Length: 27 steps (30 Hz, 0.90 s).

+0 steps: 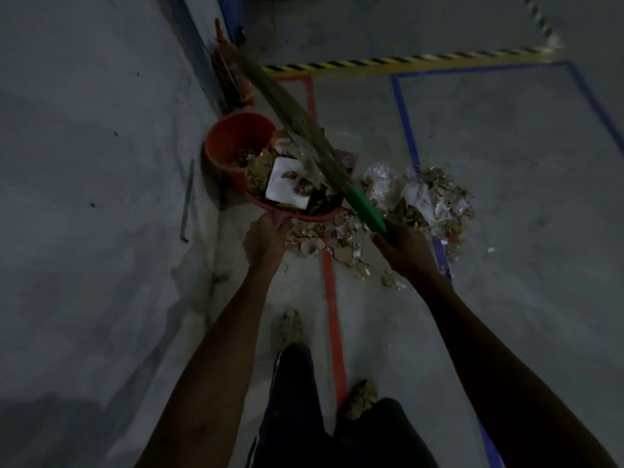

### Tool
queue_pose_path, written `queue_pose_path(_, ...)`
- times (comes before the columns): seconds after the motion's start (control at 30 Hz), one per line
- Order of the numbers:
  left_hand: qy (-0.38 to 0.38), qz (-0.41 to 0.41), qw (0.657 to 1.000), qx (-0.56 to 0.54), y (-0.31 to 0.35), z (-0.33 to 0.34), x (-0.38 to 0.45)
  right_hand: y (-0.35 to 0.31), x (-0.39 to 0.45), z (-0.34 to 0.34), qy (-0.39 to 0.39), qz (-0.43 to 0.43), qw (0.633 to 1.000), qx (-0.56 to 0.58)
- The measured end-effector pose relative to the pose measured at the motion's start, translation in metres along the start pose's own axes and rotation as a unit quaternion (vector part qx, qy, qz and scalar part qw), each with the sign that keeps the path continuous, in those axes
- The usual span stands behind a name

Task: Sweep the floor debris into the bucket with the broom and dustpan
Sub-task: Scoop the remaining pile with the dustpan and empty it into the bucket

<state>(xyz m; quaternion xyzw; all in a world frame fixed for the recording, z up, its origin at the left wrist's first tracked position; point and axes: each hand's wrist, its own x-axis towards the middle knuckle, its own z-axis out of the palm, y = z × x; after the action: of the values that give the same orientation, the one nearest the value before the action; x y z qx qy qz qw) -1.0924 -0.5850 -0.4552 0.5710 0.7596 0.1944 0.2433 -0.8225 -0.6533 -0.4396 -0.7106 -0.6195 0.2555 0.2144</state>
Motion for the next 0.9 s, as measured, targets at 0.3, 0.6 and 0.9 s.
queue_pose_path(0.3,0.015,-0.031,0.998,-0.052,-0.025,-0.032,0.128,-0.078,0.116,0.037,-0.005,-0.022,1.000,-0.015)
queue_pose_path(0.6,0.023,-0.059,0.998,-0.010,-0.013,-0.069,0.252,-0.129,0.246,0.055,-0.009,-0.044,0.999,-0.029)
queue_pose_path(0.9,0.041,-0.135,0.990,0.003,-0.015,-0.042,0.351,-0.139,0.374,0.092,-0.065,-0.103,0.993,-0.008)
